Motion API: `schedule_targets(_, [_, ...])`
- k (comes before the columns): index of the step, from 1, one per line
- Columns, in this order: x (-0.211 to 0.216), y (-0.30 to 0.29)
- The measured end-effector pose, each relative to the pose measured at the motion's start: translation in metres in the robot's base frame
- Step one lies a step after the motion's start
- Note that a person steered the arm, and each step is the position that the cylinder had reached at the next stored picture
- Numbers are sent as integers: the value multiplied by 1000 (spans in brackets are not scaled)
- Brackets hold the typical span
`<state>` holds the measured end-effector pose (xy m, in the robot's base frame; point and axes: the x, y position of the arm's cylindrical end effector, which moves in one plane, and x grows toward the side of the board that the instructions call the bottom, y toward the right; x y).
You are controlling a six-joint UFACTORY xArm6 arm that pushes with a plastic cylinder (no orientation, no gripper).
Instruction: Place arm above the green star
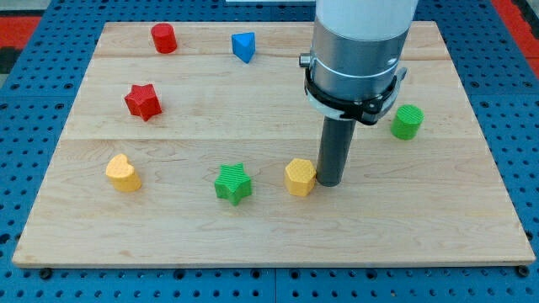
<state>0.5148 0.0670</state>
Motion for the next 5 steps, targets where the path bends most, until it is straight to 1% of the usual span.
schedule_targets(1, [-5,-1])
schedule_targets(2, [-7,-13])
schedule_targets(3, [-7,-41])
schedule_targets(4, [-8,-47])
schedule_targets(5, [-22,0])
